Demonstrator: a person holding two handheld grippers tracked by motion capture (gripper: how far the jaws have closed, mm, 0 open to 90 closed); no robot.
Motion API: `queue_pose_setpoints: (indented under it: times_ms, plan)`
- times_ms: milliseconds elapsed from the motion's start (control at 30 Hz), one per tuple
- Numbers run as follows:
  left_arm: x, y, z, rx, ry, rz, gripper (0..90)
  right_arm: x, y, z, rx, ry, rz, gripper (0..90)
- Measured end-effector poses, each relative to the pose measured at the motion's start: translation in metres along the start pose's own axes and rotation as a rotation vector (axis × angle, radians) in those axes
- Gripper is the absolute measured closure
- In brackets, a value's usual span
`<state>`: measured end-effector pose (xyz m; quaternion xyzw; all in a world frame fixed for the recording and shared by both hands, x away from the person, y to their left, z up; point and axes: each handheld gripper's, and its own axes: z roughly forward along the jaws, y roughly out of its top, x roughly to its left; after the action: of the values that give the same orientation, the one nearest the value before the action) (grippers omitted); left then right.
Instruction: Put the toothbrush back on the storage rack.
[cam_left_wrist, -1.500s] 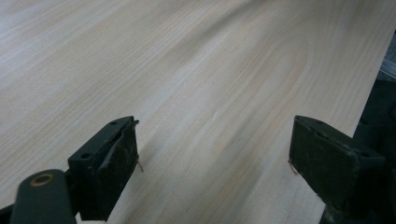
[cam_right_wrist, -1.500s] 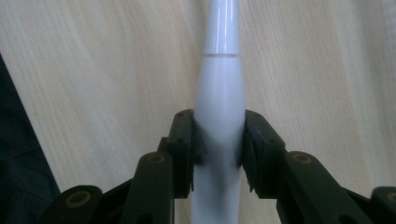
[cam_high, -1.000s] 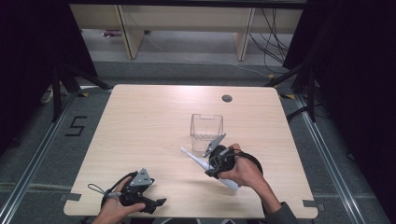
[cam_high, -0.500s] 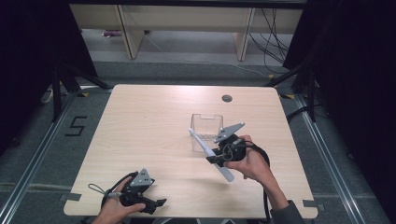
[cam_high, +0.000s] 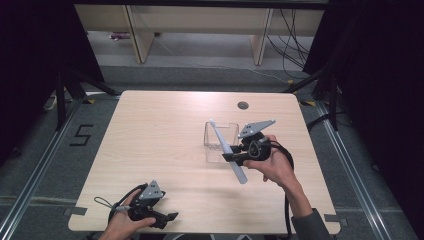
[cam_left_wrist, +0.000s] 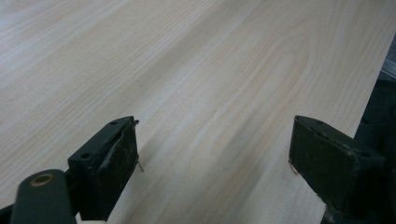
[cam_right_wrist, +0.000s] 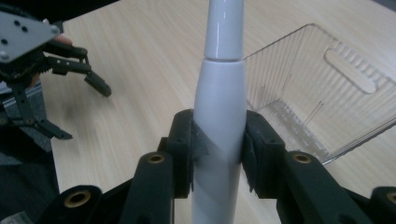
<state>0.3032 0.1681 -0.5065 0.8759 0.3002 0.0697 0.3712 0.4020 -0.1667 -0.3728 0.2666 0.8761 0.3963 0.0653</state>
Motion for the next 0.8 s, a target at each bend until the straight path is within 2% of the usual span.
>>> queue_pose_setpoints:
  times_ms: [167, 200, 233, 367, 400, 433, 467, 500, 533, 667, 733, 800]
  plan:
    - [0.000, 0.000, 0.000, -0.003, -0.002, -0.003, 14.9, -0.005, 0.007, -0.004, -0.036, -0.003, -0.001, 66.7]
    - [0.000, 0.000, 0.000, 0.002, -0.001, 0.002, 14.9, -0.006, 0.008, -0.006, -0.039, -0.012, 0.013, 66.7]
    - [0.000, 0.000, 0.000, 0.002, 0.004, 0.000, 14.9, -0.009, 0.010, -0.006, -0.047, -0.007, -0.008, 66.7]
    - [0.001, 0.000, 0.000, 0.003, 0.003, 0.001, 14.9, -0.011, 0.017, -0.010, -0.069, -0.018, 0.004, 66.7]
    - [0.000, -0.001, 0.001, -0.009, -0.003, -0.013, 14.9, -0.011, 0.019, -0.011, -0.071, -0.016, 0.011, 66.7]
    - [0.001, 0.000, 0.000, 0.004, 0.003, 0.004, 14.9, -0.013, 0.021, -0.011, -0.078, -0.015, 0.001, 66.7]
    - [0.001, 0.000, 0.000, 0.001, 0.004, -0.001, 14.9, -0.014, 0.023, -0.011, -0.090, -0.025, -0.006, 66.7]
    - [-0.001, 0.000, 0.001, -0.012, -0.005, -0.013, 14.9, -0.014, 0.025, -0.012, -0.084, -0.016, 0.007, 66.7]
    - [0.000, 0.000, 0.000, 0.000, 0.002, 0.001, 14.9, -0.015, 0.027, -0.012, -0.086, -0.022, 0.010, 66.7]
    - [0.001, 0.000, 0.000, 0.004, 0.002, 0.007, 14.9, -0.017, 0.035, -0.011, -0.110, -0.020, -0.004, 66.7]
    - [-0.001, 0.000, 0.001, -0.015, -0.008, -0.017, 14.9, -0.017, 0.039, -0.011, -0.128, -0.017, -0.002, 66.7]
    - [-0.001, 0.000, 0.000, -0.015, -0.007, -0.014, 14.9, -0.016, 0.042, -0.010, -0.128, -0.016, 0.012, 66.7]
